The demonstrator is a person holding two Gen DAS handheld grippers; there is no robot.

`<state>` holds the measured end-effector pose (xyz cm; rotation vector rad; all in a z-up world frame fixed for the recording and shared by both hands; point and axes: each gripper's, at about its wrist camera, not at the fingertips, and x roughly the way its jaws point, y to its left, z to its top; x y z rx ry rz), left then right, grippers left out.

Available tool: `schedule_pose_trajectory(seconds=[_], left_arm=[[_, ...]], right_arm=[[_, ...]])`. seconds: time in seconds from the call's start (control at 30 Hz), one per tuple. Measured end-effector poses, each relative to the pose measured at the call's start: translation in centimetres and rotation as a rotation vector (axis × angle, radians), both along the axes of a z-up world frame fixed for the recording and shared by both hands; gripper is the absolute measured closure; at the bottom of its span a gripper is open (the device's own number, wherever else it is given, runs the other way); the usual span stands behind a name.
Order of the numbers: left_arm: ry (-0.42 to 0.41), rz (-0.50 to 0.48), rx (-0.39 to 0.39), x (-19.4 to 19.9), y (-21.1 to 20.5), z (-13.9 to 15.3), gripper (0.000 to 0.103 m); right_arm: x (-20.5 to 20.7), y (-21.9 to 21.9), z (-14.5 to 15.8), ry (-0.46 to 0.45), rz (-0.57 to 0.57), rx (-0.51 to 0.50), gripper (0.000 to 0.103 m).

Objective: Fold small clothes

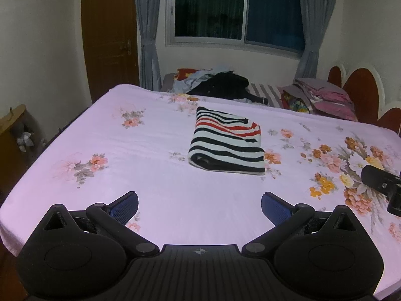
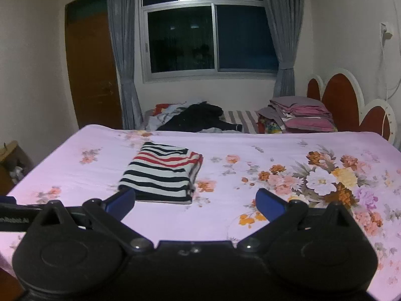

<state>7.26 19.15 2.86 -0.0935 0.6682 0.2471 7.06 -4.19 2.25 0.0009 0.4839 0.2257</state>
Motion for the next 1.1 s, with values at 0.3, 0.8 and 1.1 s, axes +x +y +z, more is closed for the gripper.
schedule_pose_trajectory(seconds=[0.3,0.8,1.1], left_arm=[[-0.010,0.020,0.007,-1.6,-0.5,1.0,0.000],[-0.013,0.028,0.013,-1.4,-1.2,1.0,0.000],[-0.022,0.026,0.030,-1.3,-1.4,0.9,0.000]], right_arm=[[-1.5,0.1,0.2,-0.007,0.007,-0.009,0.000],[-1.9,-0.3,0.0,0.004,0.008,0.003,0.000],[-1.5,-0.2,-0.1,0.011,0.013,0.007,0.000]])
